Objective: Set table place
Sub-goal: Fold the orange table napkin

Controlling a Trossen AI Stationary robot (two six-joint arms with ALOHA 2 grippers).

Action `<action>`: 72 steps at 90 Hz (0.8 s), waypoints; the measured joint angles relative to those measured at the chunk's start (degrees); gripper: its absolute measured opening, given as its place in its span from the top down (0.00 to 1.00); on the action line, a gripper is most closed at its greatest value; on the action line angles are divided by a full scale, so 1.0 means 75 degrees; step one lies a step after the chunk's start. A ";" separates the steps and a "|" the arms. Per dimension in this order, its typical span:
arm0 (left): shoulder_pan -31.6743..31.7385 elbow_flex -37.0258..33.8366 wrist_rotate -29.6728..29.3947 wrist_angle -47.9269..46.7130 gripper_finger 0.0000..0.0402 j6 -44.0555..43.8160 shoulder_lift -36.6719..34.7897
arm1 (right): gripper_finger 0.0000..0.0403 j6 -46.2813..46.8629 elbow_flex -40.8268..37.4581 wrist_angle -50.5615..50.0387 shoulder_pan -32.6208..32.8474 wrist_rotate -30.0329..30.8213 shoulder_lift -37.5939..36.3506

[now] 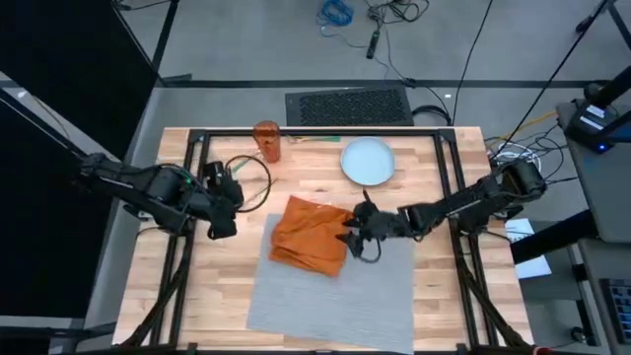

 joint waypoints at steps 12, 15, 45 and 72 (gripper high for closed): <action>0.0000 -0.0341 0.0057 -0.0013 0.54 -0.0201 0.0000 | 0.36 -0.0571 0.0000 0.0527 -0.0761 -0.0887 -0.0029; 0.0000 -0.0377 0.0057 -0.0010 0.54 -0.0256 0.0000 | 0.36 -0.0658 0.0006 0.0661 -0.0977 -0.1214 -0.0029; 0.0044 -0.0483 -0.0402 0.0077 0.54 0.0130 0.0000 | 0.36 -0.0726 0.0009 0.0582 -0.2744 -0.3674 -0.0032; 0.0852 -0.0483 -0.0756 -0.0057 0.54 0.1329 -0.0053 | 0.36 -0.1784 0.1099 -0.2340 -0.3693 -0.5432 -0.0015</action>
